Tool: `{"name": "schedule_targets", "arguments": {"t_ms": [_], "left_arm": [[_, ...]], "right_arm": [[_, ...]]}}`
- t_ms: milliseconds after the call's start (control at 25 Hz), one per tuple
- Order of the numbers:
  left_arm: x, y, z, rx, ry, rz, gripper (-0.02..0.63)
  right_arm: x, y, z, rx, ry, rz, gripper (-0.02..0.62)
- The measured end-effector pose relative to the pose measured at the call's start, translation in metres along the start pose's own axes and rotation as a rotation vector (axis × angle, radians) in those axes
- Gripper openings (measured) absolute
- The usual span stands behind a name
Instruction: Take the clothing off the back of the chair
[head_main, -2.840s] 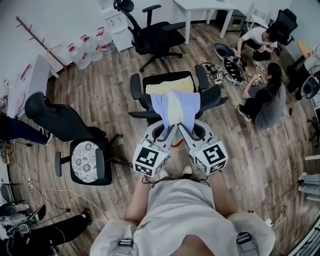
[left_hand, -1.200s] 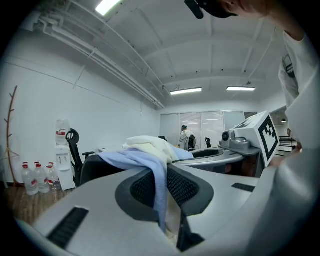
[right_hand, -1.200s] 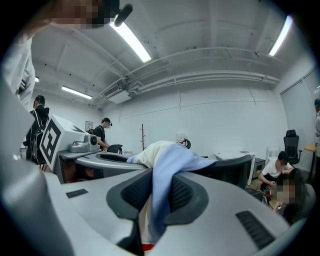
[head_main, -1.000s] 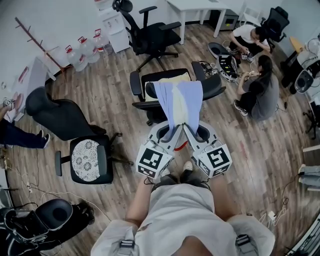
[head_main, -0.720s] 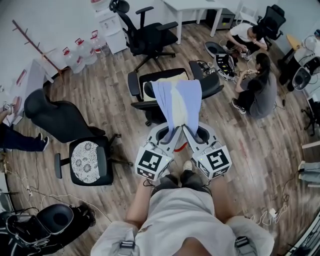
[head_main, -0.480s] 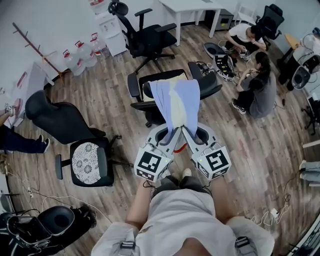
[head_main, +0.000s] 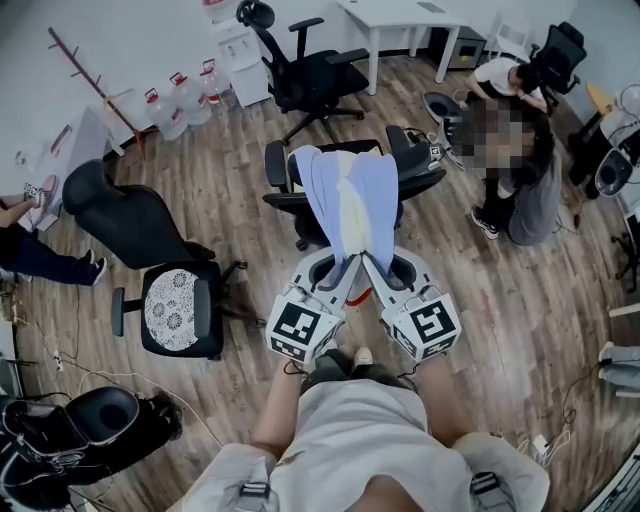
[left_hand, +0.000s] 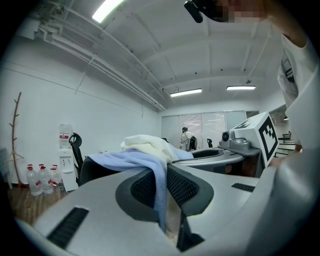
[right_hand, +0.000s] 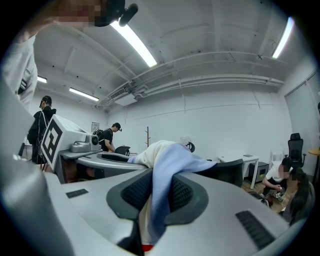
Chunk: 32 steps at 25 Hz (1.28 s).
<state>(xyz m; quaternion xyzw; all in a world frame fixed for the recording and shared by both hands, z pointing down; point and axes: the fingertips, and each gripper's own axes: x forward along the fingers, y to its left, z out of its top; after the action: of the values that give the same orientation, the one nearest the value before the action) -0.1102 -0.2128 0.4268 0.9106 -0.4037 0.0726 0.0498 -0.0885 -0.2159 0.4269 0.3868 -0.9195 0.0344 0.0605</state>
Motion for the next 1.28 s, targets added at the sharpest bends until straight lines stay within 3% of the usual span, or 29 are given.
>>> {"name": "schedule_targets", "arguments": {"t_ms": [760, 1280], "left_arm": [[-0.007, -0.046, 0.008, 0.023, 0.004, 0.105, 0.057], [-0.022, -0.065, 0.008, 0.026, -0.004, 0.123, 0.057]], "right_arm": [[-0.045, 0.002, 0.002, 0.005, -0.029, 0.109, 0.075], [-0.065, 0.016, 0.003, 0.009, -0.045, 0.130, 0.075]]}}
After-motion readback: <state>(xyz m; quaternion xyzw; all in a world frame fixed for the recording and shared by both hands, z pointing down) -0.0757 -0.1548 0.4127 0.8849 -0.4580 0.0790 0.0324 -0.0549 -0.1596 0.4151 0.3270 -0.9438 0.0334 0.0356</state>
